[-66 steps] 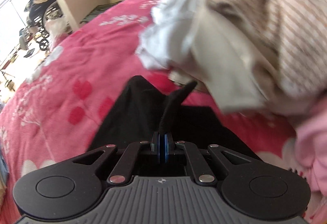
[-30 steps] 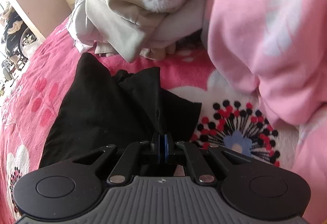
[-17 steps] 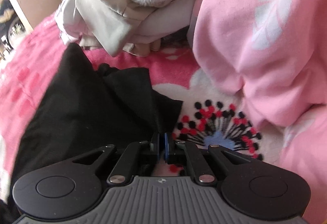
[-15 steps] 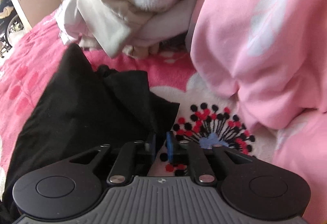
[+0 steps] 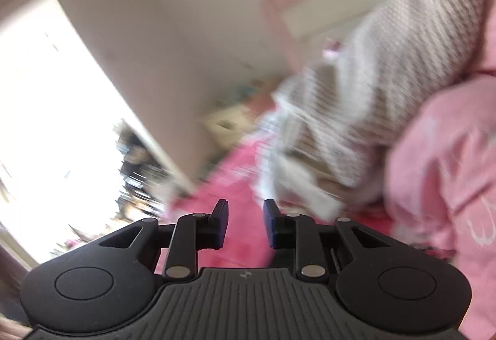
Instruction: Fold clothes
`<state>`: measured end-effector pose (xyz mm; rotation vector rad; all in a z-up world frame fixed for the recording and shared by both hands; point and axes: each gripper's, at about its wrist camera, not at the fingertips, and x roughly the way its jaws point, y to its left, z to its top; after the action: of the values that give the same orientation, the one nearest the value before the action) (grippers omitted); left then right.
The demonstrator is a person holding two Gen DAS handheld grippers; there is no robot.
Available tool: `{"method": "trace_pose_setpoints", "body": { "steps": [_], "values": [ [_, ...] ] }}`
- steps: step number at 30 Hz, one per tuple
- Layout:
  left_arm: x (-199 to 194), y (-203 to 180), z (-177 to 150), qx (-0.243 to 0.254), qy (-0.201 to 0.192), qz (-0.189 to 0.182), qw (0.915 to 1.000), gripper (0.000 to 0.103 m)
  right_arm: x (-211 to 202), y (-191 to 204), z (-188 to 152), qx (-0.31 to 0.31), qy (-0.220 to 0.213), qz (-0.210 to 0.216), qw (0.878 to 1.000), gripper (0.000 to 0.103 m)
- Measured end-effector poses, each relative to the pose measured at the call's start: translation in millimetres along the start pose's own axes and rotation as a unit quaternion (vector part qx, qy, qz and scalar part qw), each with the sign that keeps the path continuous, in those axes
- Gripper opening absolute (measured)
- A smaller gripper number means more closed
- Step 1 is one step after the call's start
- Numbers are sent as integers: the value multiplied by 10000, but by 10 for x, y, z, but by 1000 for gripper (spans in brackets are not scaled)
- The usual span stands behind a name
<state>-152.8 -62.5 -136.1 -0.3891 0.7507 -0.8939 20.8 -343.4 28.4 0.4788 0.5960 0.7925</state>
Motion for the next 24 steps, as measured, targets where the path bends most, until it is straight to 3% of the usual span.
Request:
{"method": "trace_pose_setpoints", "body": {
  "steps": [5, 6, 8, 11, 14, 17, 21, 24],
  "values": [
    [77, -13, -99, -186, 230, -110, 9995, 98, -339, 190, 55, 100, 160, 1069, 9941, 38],
    [79, -10, -118, -248, 281, -121, 9992, 98, -315, 207, -4, 146, 384, 1033, 9938, 39],
    [59, -26, -152, -262, 380, -128, 9989, 98, -177, 201, -219, 196, 905, 508, 9944, 41],
    [-87, -16, -207, -61, 518, -60, 9986, 98, 181, 109, -765, 60, 1964, -193, 9803, 41],
    [-330, 75, -291, 157, 915, 336, 9951, 97, 525, 152, -1303, -515, 2751, -364, 9593, 39],
    [-642, 259, -304, 143, 1156, 814, 9899, 95, 826, 320, -1604, -1206, 3132, -154, 9419, 39],
    [-995, 581, -277, -188, 825, 1794, 9801, 87, 1132, 516, -1814, -2016, 3444, -40, 9169, 39],
    [-1105, 841, -256, -410, 493, 2207, 9732, 85, 1208, 591, -1920, -2296, 3708, -65, 8999, 39]
  ]
}}
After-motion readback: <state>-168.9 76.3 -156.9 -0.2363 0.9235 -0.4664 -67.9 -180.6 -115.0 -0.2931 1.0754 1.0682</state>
